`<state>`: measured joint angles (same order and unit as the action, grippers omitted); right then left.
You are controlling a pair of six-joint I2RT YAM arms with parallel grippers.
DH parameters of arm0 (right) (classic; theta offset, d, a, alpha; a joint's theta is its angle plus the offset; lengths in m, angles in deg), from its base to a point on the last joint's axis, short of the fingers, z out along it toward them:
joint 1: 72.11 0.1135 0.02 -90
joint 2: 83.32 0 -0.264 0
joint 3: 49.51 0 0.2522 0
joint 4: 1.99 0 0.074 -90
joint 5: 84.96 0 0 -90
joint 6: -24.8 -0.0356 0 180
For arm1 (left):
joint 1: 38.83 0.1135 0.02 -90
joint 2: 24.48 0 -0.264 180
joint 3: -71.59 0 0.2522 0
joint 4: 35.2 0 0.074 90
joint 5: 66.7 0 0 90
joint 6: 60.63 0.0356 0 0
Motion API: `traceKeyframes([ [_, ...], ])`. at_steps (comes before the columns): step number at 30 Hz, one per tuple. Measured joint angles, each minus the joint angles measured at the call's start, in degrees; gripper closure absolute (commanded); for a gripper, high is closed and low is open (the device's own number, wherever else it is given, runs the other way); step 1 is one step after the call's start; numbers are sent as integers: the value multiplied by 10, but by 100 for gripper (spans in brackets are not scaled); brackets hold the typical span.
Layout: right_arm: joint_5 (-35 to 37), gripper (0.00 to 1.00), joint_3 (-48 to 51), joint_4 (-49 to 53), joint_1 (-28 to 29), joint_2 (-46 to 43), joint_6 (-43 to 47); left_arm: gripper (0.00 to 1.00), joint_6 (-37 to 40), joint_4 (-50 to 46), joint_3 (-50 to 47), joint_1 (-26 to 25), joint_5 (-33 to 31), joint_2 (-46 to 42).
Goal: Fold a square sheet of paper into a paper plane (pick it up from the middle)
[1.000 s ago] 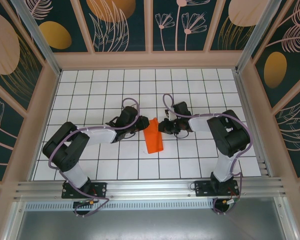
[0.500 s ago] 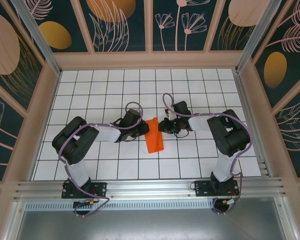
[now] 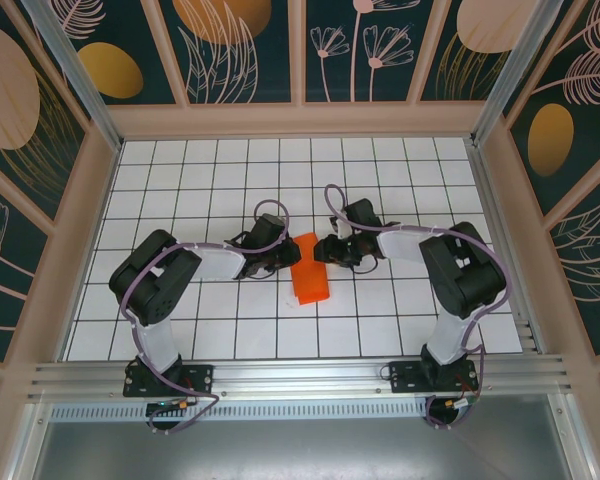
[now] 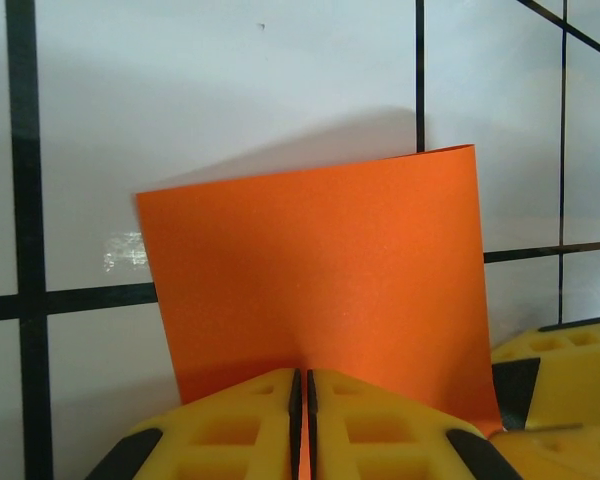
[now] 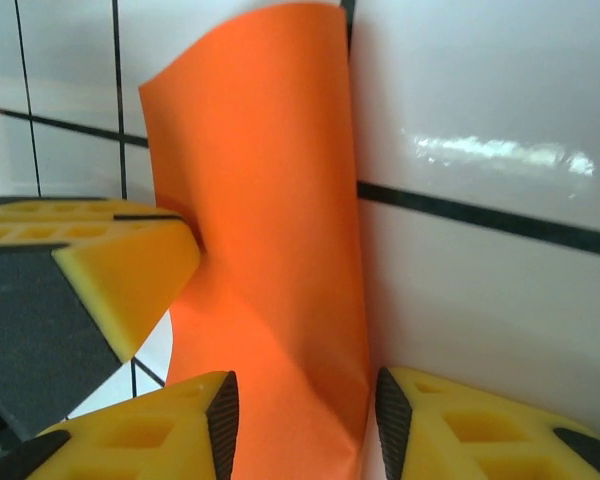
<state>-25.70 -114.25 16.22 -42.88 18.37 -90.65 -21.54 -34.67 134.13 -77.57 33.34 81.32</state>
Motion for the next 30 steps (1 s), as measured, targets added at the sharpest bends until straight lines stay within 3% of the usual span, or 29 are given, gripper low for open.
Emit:
traceKeyframes([
  [4,3,53,4,27,9,-15,0,87,0,0,1,0,0,0],
  [16,15,78,22,42,15,-20,0,86,0,-6,5,0,0,0],
  [30,24,81,35,21,14,-21,-4,75,3,-8,13,0,10,-14],
])
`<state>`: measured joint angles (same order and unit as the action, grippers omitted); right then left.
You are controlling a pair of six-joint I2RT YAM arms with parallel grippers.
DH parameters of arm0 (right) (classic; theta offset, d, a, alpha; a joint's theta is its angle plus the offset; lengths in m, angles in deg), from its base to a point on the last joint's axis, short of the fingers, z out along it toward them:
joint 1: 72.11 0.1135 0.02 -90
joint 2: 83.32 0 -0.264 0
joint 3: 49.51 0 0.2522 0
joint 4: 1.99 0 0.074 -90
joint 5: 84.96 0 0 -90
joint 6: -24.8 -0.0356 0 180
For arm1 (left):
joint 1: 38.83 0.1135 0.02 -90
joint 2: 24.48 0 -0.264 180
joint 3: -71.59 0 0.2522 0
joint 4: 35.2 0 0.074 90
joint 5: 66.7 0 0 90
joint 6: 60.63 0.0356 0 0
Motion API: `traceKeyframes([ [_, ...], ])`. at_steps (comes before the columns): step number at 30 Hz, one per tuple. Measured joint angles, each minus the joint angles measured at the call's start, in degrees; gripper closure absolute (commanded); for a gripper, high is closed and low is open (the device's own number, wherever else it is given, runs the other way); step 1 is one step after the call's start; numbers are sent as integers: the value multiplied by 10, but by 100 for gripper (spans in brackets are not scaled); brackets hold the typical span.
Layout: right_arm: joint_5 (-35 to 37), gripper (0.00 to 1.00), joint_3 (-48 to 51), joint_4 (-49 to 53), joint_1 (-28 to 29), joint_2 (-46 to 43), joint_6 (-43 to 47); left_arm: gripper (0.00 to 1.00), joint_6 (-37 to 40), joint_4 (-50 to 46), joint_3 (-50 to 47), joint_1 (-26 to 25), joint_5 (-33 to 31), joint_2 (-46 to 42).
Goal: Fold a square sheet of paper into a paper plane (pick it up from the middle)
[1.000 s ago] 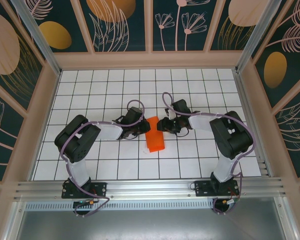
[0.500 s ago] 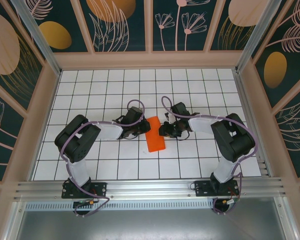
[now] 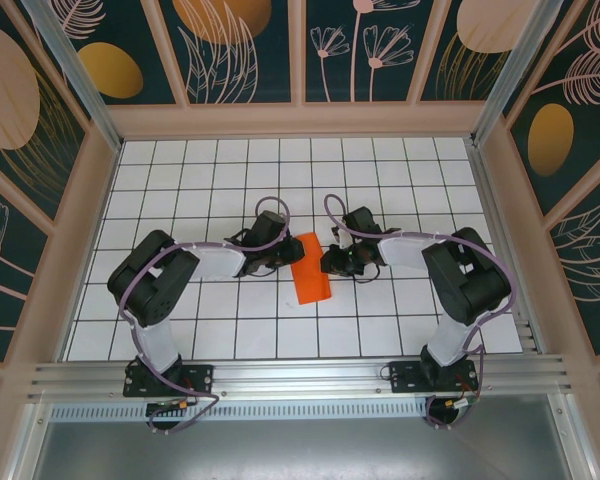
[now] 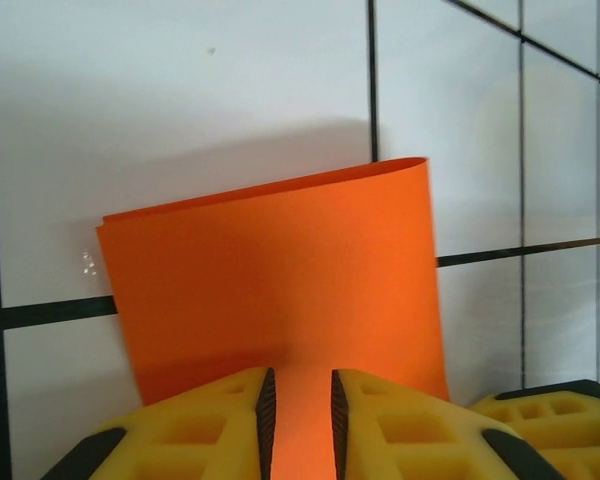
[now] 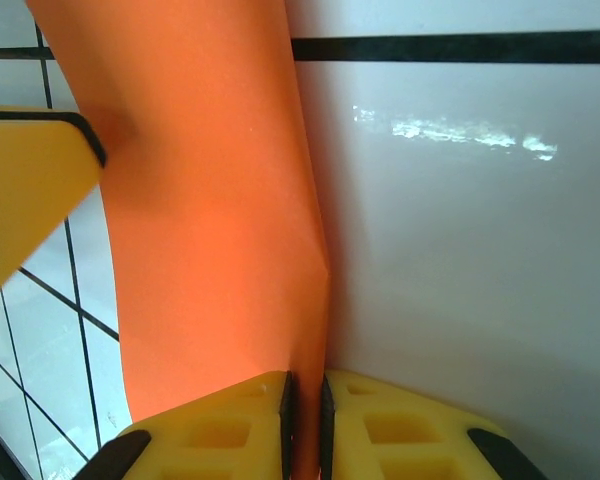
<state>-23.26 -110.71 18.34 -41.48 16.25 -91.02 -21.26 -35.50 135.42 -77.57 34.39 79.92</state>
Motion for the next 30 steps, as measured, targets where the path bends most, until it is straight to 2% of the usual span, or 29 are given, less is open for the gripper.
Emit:
traceKeyframes([
  [7,-1,81,3,-3,-2,0,0,74,2,8,0,0,-15,-48],
  [15,-3,77,3,-5,-2,0,2,74,2,30,-12,0,-6,-50],
  [22,-2,83,3,-4,-2,0,7,75,1,31,-19,0,-6,-50],
  [30,-3,84,4,-4,-6,0,7,78,-3,44,-33,0,7,-42],
])
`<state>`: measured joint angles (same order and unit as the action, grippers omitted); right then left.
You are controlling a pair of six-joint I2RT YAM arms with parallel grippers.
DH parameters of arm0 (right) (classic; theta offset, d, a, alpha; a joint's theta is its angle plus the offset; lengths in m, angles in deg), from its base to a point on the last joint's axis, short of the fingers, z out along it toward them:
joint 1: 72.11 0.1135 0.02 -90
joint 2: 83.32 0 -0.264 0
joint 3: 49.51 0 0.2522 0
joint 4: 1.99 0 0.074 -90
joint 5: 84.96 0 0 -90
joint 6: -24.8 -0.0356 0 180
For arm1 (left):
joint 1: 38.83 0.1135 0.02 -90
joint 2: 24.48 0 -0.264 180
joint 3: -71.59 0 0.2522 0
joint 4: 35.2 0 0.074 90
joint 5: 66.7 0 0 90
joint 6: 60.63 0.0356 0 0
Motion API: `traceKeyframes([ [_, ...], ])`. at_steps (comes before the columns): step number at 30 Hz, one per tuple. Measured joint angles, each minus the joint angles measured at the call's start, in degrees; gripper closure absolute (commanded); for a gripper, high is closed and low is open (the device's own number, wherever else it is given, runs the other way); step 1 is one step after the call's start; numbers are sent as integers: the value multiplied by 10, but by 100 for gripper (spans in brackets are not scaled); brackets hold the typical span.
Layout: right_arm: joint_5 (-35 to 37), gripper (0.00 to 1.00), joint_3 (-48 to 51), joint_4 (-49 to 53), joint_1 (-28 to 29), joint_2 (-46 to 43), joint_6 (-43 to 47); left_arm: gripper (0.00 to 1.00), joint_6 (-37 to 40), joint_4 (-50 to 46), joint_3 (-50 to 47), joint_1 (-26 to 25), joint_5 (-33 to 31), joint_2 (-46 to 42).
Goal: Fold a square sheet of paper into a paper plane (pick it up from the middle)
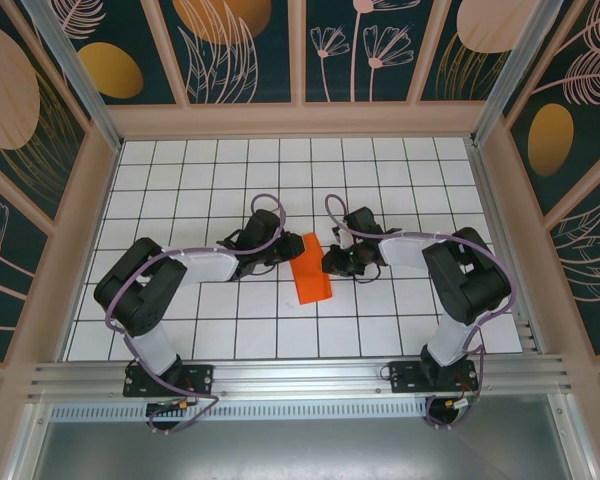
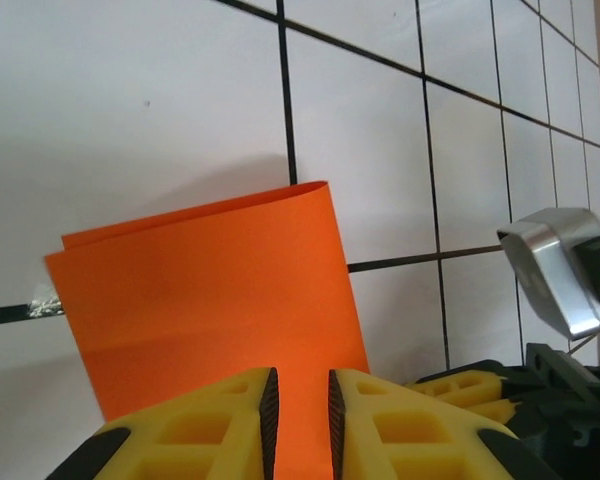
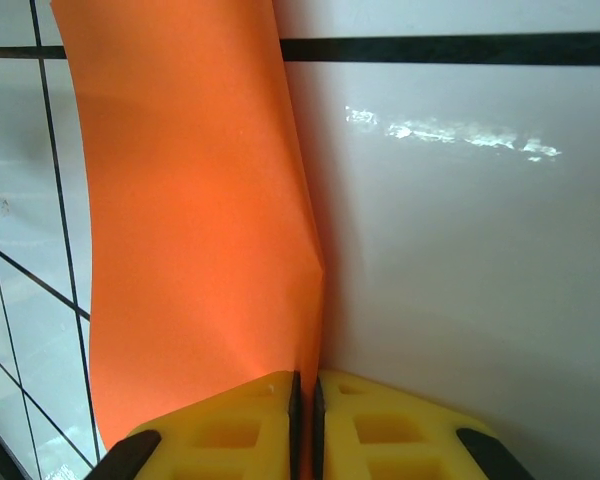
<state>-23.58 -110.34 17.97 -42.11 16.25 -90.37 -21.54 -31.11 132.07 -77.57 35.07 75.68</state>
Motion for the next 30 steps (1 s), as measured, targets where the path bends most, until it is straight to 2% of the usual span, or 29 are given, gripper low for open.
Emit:
traceKeyframes([
  [15,-5,79,1,-4,0,1,-2,81,-6,29,-19,0,32,33],
  [30,-10,82,1,-4,-3,3,-2,81,-6,29,-12,0,33,52],
])
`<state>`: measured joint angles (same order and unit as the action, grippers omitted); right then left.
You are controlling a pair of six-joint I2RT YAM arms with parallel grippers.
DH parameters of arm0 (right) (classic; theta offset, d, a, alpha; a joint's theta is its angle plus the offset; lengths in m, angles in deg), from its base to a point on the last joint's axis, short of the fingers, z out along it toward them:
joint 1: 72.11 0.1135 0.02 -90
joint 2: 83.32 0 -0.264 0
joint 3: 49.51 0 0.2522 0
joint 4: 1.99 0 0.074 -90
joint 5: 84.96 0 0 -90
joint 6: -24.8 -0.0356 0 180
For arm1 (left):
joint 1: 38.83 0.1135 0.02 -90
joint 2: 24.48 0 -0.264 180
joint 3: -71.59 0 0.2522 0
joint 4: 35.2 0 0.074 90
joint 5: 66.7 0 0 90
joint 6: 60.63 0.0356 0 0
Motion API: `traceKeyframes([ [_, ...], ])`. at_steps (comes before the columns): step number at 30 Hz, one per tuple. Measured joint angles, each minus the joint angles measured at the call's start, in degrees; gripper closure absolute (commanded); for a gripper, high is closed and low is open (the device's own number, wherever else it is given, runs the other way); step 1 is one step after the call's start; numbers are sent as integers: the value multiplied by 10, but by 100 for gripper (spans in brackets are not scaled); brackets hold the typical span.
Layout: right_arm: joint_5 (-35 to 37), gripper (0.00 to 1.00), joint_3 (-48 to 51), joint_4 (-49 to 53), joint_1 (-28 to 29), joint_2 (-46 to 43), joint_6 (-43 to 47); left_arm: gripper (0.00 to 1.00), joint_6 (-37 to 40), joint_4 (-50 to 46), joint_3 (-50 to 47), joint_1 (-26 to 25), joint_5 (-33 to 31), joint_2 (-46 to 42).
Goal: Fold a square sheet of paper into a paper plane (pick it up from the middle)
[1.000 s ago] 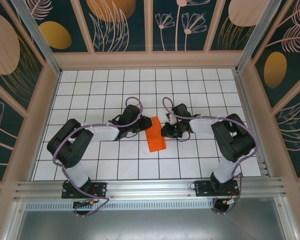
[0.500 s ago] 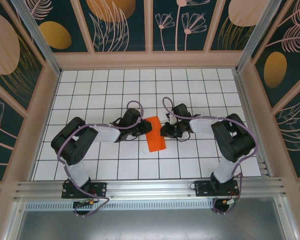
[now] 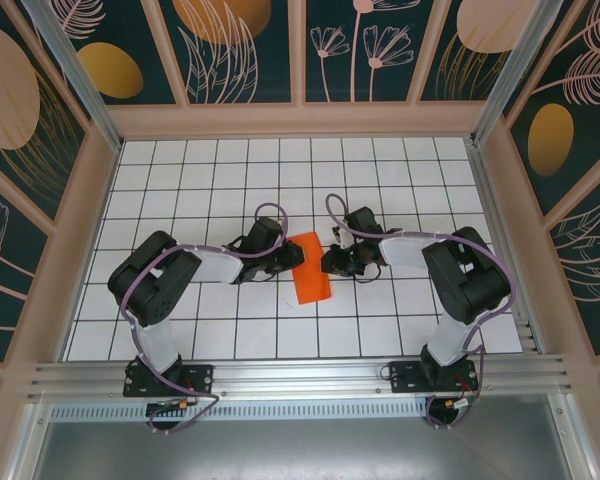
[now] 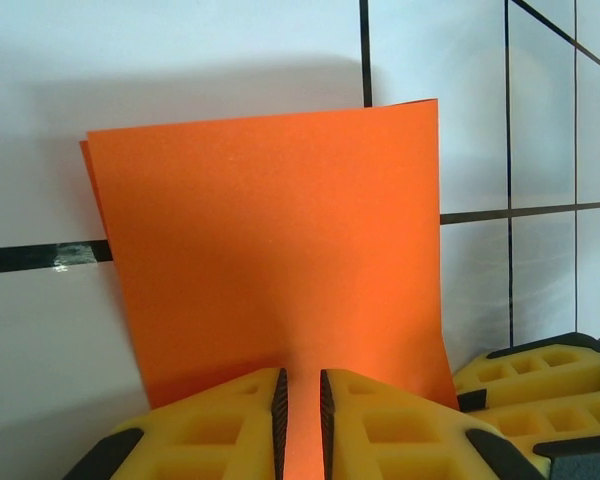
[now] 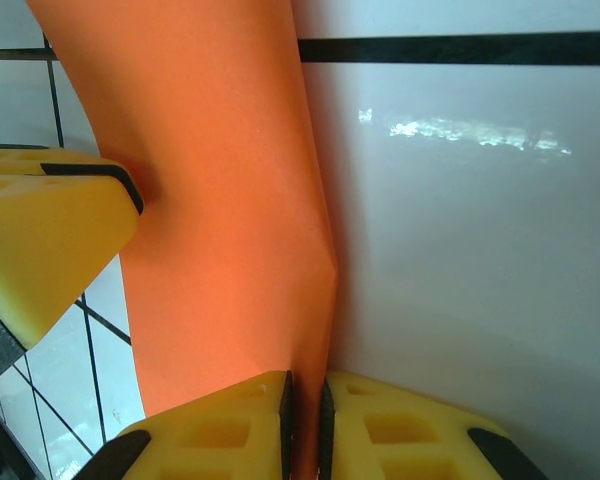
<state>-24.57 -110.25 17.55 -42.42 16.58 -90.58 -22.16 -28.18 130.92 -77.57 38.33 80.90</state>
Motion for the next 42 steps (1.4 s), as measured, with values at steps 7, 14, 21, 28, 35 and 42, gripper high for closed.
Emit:
traceKeyframes([
  [7,-1,83,0,0,-1,0,0,81,0,0,8,0,0,5],
  [14,-7,85,0,0,-6,3,0,81,0,0,12,0,2,9],
  [21,-12,86,0,0,-9,3,0,81,0,0,13,0,2,11],
  [28,-14,87,1,0,-10,4,1,81,0,0,14,0,2,12],
  [35,-14,85,1,-1,-10,4,5,81,0,0,14,0,2,13],
  [42,-17,77,2,-2,-10,0,8,81,0,-1,15,0,0,14],
])
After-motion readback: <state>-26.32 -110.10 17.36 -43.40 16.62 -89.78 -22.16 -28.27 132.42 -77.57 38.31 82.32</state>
